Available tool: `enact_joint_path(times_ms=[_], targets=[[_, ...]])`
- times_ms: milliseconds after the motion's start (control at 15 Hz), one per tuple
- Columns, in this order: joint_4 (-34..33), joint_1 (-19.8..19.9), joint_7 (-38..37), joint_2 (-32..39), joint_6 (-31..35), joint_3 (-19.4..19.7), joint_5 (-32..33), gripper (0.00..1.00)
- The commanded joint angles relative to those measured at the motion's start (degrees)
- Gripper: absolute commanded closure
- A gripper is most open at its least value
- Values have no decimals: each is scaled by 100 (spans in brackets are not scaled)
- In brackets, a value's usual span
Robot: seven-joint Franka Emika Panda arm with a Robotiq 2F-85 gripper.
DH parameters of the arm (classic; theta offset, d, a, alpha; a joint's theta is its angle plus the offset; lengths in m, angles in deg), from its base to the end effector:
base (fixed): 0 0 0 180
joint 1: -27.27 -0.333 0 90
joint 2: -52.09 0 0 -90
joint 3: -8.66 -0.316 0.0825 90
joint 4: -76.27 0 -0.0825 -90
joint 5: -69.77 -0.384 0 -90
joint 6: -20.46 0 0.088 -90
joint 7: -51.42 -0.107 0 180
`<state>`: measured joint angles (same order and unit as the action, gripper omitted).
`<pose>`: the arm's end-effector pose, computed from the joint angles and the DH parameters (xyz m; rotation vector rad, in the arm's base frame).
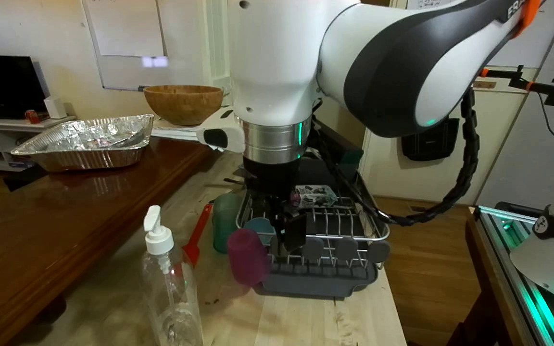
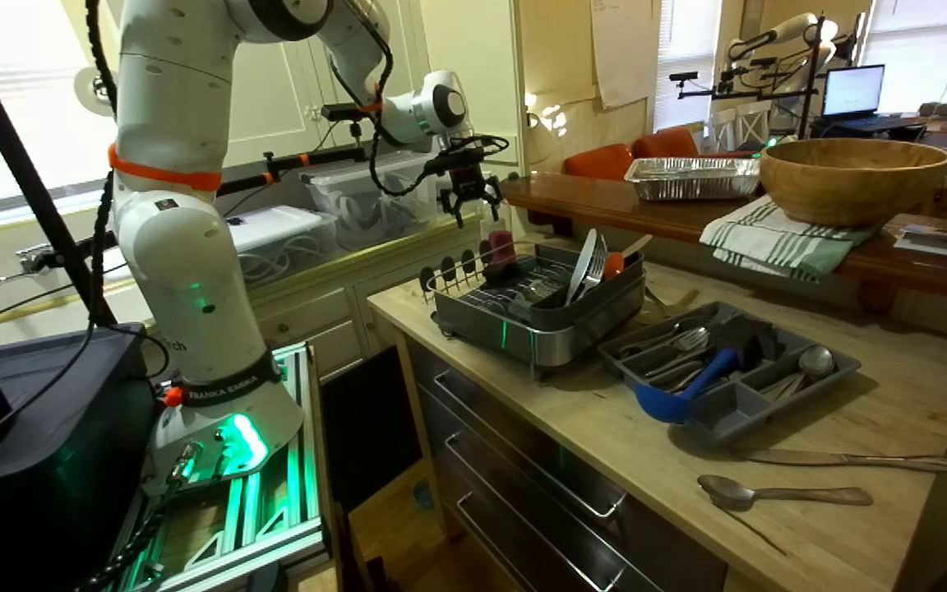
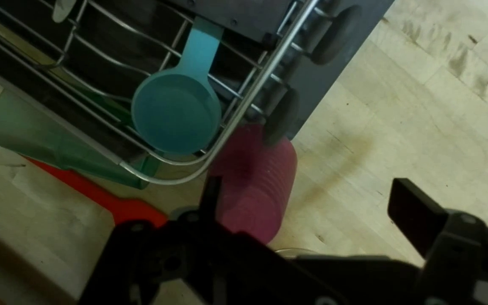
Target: Move the pink cup to the right section of the plate rack
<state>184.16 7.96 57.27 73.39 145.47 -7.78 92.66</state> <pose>0.5199 0.3444 0.3152 2.5969 1.3344 0.0145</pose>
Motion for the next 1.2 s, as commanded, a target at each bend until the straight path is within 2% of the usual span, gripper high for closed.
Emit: enact_joint_path(times_ms=[0, 667, 1133], targets=[[-218, 7, 191, 210, 197, 82, -173, 0], [-885, 165, 694, 892, 85, 157, -846, 0], [-1080, 91, 653, 1130, 57, 272, -847, 2]])
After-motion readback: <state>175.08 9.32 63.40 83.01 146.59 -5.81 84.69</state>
